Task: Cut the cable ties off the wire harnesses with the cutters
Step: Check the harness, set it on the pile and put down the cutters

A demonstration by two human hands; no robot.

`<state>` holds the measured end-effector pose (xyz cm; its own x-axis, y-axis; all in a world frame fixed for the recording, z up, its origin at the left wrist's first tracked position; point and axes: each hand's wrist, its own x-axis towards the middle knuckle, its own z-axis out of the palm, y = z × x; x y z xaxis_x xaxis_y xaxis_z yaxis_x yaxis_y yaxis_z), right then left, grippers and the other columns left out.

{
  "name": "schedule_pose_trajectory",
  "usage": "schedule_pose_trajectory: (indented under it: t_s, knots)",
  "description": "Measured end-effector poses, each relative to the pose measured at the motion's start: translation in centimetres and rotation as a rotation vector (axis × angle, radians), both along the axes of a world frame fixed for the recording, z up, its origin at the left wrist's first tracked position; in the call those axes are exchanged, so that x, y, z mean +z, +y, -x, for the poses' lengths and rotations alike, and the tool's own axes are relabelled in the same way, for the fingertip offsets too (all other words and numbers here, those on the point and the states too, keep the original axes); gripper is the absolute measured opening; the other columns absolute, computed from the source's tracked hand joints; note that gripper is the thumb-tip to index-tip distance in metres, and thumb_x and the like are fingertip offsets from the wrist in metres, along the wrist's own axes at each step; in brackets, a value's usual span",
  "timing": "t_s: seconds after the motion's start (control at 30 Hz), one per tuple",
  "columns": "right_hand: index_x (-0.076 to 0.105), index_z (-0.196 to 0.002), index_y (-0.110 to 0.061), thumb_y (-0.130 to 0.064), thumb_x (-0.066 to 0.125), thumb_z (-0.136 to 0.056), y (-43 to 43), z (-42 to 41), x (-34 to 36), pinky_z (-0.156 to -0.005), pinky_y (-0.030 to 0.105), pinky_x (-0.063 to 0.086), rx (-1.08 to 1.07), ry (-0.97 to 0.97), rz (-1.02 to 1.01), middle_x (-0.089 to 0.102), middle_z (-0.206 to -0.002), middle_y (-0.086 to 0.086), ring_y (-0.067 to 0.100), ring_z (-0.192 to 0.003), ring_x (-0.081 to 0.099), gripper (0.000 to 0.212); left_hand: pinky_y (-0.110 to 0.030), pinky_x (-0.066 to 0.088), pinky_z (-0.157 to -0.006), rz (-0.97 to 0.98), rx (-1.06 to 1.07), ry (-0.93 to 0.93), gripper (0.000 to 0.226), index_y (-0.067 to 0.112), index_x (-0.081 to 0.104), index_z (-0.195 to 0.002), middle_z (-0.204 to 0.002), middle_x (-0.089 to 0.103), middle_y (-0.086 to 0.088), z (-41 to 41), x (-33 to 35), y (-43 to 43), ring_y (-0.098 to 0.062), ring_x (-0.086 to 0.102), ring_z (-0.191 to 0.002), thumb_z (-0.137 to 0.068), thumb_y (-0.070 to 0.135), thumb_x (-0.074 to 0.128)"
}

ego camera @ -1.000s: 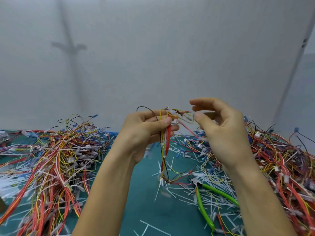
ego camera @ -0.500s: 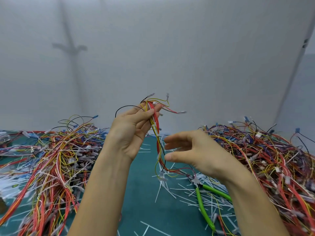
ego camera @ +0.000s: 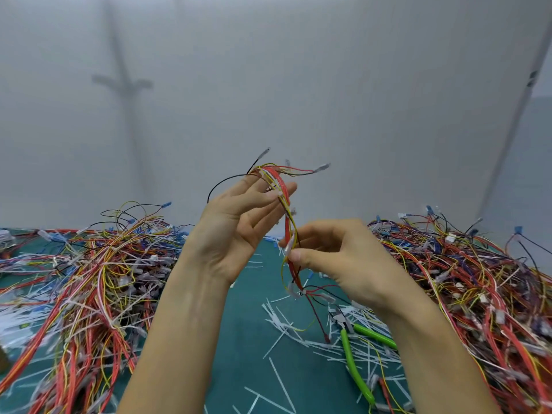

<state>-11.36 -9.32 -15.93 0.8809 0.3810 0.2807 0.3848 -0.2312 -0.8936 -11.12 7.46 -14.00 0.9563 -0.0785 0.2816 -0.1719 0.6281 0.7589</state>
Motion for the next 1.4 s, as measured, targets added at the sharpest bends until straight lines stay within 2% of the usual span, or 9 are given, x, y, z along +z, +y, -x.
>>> schedule_pose_trajectory:
  t_s: [0.17, 0.27, 0.4, 0.53, 0.7, 0.8, 0.97, 1.23, 1.4]
  knots:
    - [0.076, -0.092, -0.020, -0.006, 0.069, -0.089, 0.2, 0.1, 0.2, -0.065, 0.017, 0.056, -0.058, -0.030, -0.116, 0.077, -0.084, -0.002, 0.009, -0.073, 0.072, 0.017, -0.026, 0.060, -0.074, -0.059, 0.085, 0.035, 0.059, -0.001, 0.054, -0.124, -0.124, 0.068, -0.011, 0.0, 0.0, -0.5, -0.023, 0.073, -0.094, -0.066, 0.001, 0.066]
    - [0.074, -0.093, -0.020, -0.006, 0.067, -0.090, 0.4, 0.2, 0.2, -0.070, 0.025, 0.060, -0.035, 0.019, -0.223, 0.078, -0.087, 0.002, 0.017, -0.074, 0.074, 0.015, -0.030, 0.060, -0.079, -0.041, 0.072, 0.054, 0.080, 0.002, 0.034, -0.144, -0.122, 0.069, -0.010, 0.0, 0.0, -0.7, -0.026, 0.073, -0.094, -0.070, 0.002, 0.067]
    - [0.070, -0.108, -0.007, -0.009, 0.060, -0.094, 0.0, 0.4, 0.3, -0.067, 0.028, 0.060, 0.105, 0.143, -0.323, 0.077, -0.095, 0.010, 0.026, -0.079, 0.075, 0.017, -0.026, 0.059, -0.064, 0.012, 0.077, 0.040, 0.091, -0.002, 0.020, -0.150, -0.116, 0.071, -0.010, 0.1, -0.1, -0.8, -0.022, 0.074, -0.089, -0.072, -0.001, 0.066]
    - [0.068, -0.115, -0.006, -0.024, 0.057, -0.092, -0.5, 0.5, 0.5, -0.074, 0.026, 0.058, 0.246, 0.232, -0.274, 0.076, -0.102, 0.012, 0.033, -0.087, 0.075, 0.032, -0.019, 0.057, -0.061, 0.102, 0.137, 0.076, 0.072, -0.007, 0.028, -0.147, -0.116, 0.072, -0.009, -0.4, -0.2, -0.2, -0.016, 0.074, -0.087, -0.082, -0.006, 0.060]
    - [0.072, -0.113, -0.008, -0.017, 0.062, -0.088, -0.9, 0.0, 0.2, -0.093, 0.041, 0.055, 0.311, 0.256, -0.281, 0.075, -0.105, 0.015, 0.029, -0.085, 0.073, 0.029, -0.021, 0.058, -0.063, 0.222, 0.193, 0.142, 0.060, -0.008, 0.038, -0.140, -0.115, 0.071, -0.015, -1.0, -0.5, 0.3, -0.020, 0.074, -0.089, -0.083, -0.010, 0.059]
    - [0.074, -0.110, -0.012, -0.016, 0.067, -0.083, -1.0, -0.2, 0.1, -0.084, 0.034, 0.057, 0.360, 0.274, -0.355, 0.075, -0.105, 0.013, 0.023, -0.080, 0.073, 0.028, -0.019, 0.058, -0.063, 0.212, 0.182, 0.200, 0.034, -0.007, 0.061, -0.112, -0.111, 0.073, -0.014, -1.1, -0.6, 0.5, -0.016, 0.074, -0.082, -0.078, -0.007, 0.063]
    - [0.075, -0.110, -0.015, -0.014, 0.065, -0.083, -1.0, -0.6, -0.1, -0.074, 0.029, 0.058, 0.367, 0.322, -0.490, 0.075, -0.107, 0.009, 0.015, -0.075, 0.071, 0.029, -0.017, 0.057, -0.060, 0.206, 0.194, 0.227, 0.007, 0.003, 0.068, -0.091, -0.097, 0.076, -0.007, -1.1, -0.7, 0.6, -0.010, 0.074, -0.074, -0.085, 0.001, 0.064]
    - [0.079, -0.101, -0.018, -0.013, 0.065, -0.077, -0.9, -1.3, -0.6, -0.076, 0.027, 0.058, 0.289, 0.351, -0.528, 0.076, -0.100, 0.009, 0.016, -0.072, 0.070, 0.028, -0.017, 0.058, -0.061, 0.221, 0.208, 0.211, 0.009, 0.007, 0.067, -0.095, -0.090, 0.077, -0.002, -1.0, -0.6, 0.4, -0.010, 0.074, -0.076, -0.087, 0.007, 0.064]
    - [0.077, -0.103, -0.009, -0.009, 0.067, -0.076, -0.9, -1.4, -0.7, -0.077, 0.025, 0.057, 0.241, 0.352, -0.502, 0.076, -0.099, 0.013, 0.020, -0.076, 0.072, 0.029, -0.017, 0.057, -0.059, 0.200, 0.214, 0.211, 0.005, 0.010, 0.066, -0.091, -0.086, 0.077, 0.000, -0.9, -0.5, 0.5, -0.009, 0.073, -0.070, -0.087, 0.007, 0.064]
